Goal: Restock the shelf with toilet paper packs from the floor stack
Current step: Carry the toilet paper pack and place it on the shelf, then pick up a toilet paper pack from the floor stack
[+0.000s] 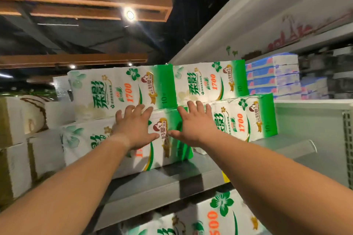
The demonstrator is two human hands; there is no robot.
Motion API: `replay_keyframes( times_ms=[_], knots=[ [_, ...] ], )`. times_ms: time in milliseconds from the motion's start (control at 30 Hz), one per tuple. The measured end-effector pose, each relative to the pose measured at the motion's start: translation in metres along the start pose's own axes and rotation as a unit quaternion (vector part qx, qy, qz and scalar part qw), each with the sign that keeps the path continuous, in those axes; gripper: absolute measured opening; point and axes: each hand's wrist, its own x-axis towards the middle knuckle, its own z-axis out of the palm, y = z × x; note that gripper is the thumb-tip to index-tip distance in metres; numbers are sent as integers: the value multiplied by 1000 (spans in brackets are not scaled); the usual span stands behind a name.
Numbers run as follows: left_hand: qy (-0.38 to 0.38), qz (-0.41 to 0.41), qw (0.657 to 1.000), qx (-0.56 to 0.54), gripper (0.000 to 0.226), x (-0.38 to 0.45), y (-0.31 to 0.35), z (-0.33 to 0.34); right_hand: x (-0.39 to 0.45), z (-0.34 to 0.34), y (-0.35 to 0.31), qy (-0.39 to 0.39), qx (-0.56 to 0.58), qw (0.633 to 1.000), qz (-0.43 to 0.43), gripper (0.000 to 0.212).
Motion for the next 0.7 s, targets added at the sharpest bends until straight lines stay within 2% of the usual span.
replay_keyframes(
  times_ms=[100,300,567,700],
  knots=[
    [28,54,998,-27,92,-6,34,1,-41,-8,21,-10,-30,998,62,96],
    [20,174,978,-113,92,-28,126,7,-162,-42,77,-60,-105,970,211,95],
    [33,323,922,-212,92,-108,272,-36,-344,-130,133,-105,-199,887,403,96],
    [17,397,879,-263,92,-171,339,-65,-434,-176,138,-110,-229,842,476,95]
  ],
)
